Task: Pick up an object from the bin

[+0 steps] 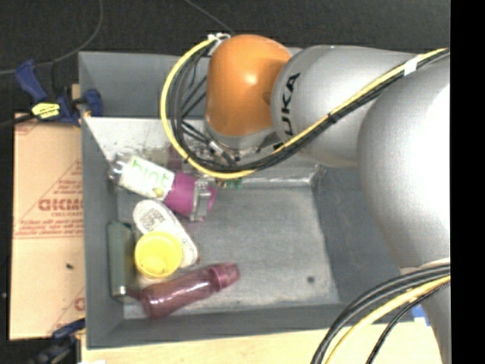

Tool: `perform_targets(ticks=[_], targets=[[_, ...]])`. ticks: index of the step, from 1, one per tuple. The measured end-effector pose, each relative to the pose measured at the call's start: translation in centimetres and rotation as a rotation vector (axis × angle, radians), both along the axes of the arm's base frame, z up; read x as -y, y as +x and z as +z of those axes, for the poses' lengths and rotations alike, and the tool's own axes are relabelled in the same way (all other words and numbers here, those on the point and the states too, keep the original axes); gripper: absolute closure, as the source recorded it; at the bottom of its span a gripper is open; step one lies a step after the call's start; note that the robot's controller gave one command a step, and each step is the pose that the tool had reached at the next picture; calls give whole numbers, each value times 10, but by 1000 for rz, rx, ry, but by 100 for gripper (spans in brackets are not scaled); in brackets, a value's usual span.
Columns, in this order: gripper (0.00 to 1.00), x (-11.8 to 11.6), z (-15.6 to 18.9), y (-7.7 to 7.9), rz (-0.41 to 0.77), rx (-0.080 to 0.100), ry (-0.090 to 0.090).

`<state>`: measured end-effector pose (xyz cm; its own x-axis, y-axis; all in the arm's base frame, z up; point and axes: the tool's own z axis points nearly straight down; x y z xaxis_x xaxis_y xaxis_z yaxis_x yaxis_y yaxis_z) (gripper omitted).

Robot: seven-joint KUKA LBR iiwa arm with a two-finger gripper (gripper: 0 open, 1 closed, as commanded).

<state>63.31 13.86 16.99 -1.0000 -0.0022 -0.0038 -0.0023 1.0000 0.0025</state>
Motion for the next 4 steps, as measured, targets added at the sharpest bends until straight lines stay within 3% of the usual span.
perform_targets(ticks=[1, 2, 3, 4], targets=[[0, 27, -67, -14, 107, 24, 4], [0, 24, -56, -13, 121, 11, 0], [0, 46, -88, -44, 337, 40, -2], [100, 26, -91, -109, 306, 26, -3]])
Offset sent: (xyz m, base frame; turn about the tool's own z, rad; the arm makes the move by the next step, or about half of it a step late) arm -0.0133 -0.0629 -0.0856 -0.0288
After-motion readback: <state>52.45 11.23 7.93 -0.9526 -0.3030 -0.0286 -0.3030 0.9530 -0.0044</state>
